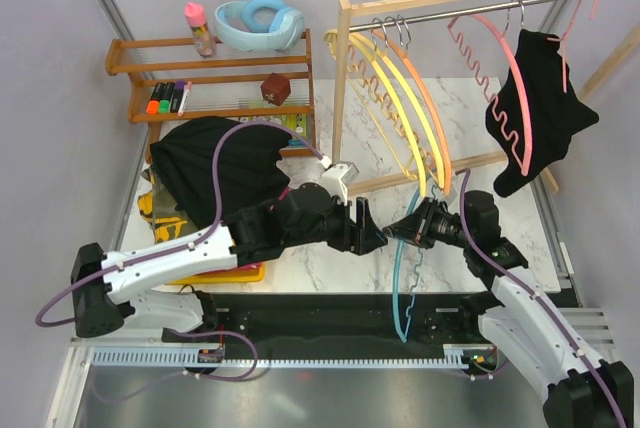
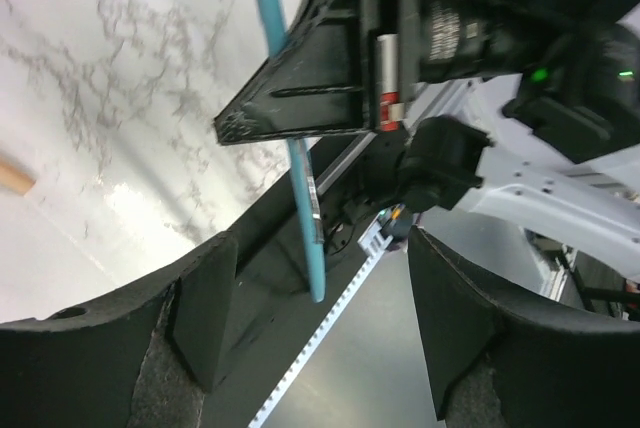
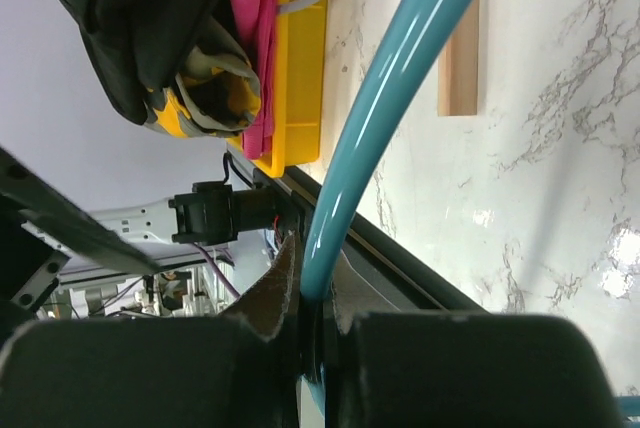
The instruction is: Remove the trousers from the hanger
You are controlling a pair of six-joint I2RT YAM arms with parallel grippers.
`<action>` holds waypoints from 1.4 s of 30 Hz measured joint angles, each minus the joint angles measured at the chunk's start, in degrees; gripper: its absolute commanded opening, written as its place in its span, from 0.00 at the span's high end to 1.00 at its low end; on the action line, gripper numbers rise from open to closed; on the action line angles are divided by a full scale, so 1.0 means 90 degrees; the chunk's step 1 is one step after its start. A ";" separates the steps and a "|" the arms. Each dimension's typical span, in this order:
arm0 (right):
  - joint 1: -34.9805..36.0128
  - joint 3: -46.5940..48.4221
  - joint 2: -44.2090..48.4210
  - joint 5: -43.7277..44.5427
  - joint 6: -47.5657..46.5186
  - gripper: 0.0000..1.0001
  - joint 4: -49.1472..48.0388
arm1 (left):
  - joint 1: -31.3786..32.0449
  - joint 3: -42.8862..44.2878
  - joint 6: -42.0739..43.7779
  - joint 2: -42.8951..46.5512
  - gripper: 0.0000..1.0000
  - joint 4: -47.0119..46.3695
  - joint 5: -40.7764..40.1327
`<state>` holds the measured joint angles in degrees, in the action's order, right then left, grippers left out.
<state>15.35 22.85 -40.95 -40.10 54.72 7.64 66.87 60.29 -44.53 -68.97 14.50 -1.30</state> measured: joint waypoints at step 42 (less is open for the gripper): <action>-0.0233 0.1217 0.2963 0.1282 -0.3240 0.15 0.5632 | 0.0180 0.1117 -0.3157 -0.0687 0.98 0.1817 -0.2569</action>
<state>13.26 33.80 -14.28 -28.56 25.56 58.33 68.49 70.35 -72.95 -75.16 30.85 -24.43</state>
